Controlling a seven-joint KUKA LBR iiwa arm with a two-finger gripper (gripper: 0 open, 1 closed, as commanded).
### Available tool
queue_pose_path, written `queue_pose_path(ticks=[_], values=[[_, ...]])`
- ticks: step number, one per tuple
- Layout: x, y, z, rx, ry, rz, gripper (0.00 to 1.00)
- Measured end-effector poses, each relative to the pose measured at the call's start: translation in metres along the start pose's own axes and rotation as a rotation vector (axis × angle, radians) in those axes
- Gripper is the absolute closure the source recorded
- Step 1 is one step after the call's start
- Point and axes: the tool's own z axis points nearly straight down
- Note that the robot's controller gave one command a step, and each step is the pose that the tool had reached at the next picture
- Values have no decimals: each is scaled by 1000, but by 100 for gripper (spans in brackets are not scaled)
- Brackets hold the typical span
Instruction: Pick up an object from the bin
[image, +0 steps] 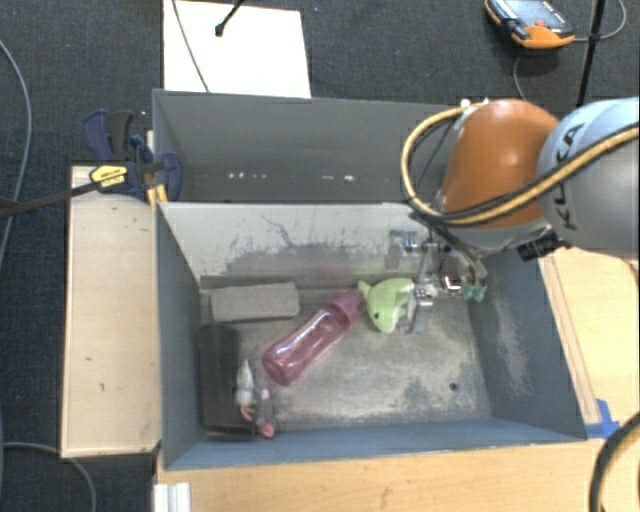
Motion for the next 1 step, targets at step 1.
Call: queue_pose_path(ticks=[1], values=[[-5,20,45,1,-6,-43,0]])
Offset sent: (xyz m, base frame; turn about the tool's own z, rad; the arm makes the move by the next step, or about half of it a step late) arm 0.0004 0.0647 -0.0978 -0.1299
